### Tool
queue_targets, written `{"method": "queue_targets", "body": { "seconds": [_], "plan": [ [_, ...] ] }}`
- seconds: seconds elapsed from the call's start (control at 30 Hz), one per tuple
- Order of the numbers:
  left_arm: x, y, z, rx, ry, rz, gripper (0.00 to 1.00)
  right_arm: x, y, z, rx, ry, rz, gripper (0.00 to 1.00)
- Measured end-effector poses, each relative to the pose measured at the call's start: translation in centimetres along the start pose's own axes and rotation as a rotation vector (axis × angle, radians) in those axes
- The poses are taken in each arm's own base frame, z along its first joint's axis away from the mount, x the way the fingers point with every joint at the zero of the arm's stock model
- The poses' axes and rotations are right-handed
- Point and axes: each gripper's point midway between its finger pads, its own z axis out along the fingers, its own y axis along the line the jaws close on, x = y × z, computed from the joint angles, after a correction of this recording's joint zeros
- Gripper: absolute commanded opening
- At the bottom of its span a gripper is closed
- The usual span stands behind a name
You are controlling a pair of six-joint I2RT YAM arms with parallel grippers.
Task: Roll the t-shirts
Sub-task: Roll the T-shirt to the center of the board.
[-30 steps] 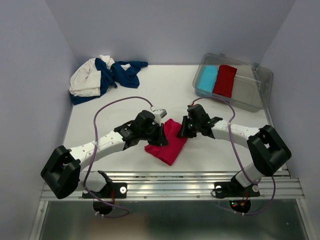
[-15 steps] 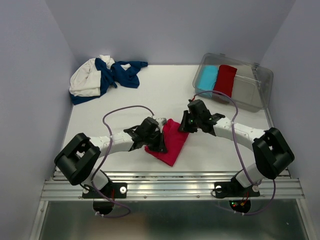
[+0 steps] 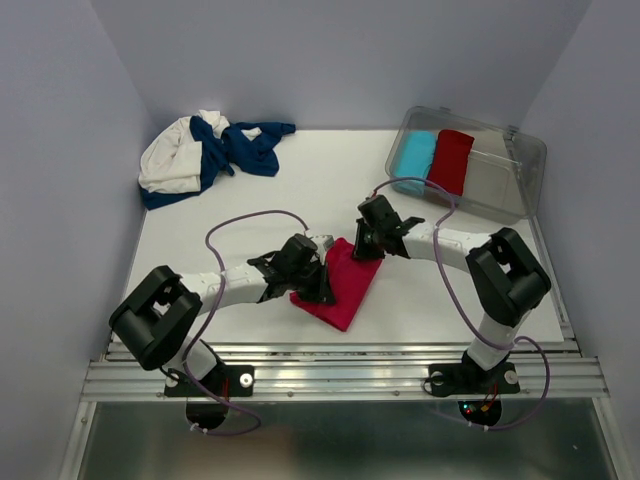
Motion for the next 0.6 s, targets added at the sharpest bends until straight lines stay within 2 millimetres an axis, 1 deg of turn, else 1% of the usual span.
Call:
{"method": "queue_targets", "body": {
  "seconds": [0.1, 0.2, 0.27, 0.3, 0.37, 0.4, 0.43, 0.47, 0.5, 0.53, 0.57, 0.6],
  "plan": [
    [-0.1, 0.1, -0.2, -0.009, -0.005, 0.002, 0.0, -0.4, 0.2, 0.2, 0.006, -0.011, -0.007, 0.17],
    [-0.4, 0.0, -1.0, -0.03, -0.017, 0.007, 0.0, -0.6, 0.2, 0.2, 0.01, -0.017, -0.018, 0.18],
    [-1.1, -0.3, -1.9, -0.05, -0.037, 0.021, 0.0, -0.7, 0.1, 0.1, 0.016, -0.02, -0.024, 0.19],
    [-1.6, -0.4, -2.3, -0.058, -0.052, 0.027, 0.0, -0.9, 0.1, -0.1, 0.02, -0.024, -0.028, 0.21],
    [-3.3, -1.2, -3.7, -0.078, -0.107, 0.049, 0.02, -1.5, 0.1, -0.7, 0.029, -0.039, -0.038, 0.24],
    [-3.9, -1.6, -4.2, -0.082, -0.128, 0.057, 0.03, -1.9, 0.3, -1.3, 0.028, -0.054, -0.04, 0.28],
    [-4.6, -2.0, -4.8, -0.089, -0.153, 0.066, 0.05, -2.4, 0.4, -2.0, 0.027, -0.073, -0.043, 0.39],
    [-5.3, -2.4, -5.5, -0.098, -0.179, 0.075, 0.1, -3.3, 0.5, -3.0, 0.023, -0.101, -0.04, 0.47],
    [-6.0, -2.8, -6.1, -0.103, -0.204, 0.083, 0.14, -4.2, 0.8, -4.2, 0.01, -0.132, -0.04, 0.57],
    [-6.4, -3.1, -6.6, -0.109, -0.224, 0.092, 0.19, -4.9, 1.0, -5.0, 0.002, -0.156, -0.035, 0.6],
    [-6.6, -3.2, -6.9, -0.12, -0.235, 0.094, 0.31, -6.1, 1.1, -6.3, -0.012, -0.198, -0.032, 0.68],
    [-6.8, -3.3, -7.2, -0.131, -0.243, 0.099, 0.39, -6.9, 1.0, -7.3, -0.018, -0.226, -0.023, 0.72]
  ]
}}
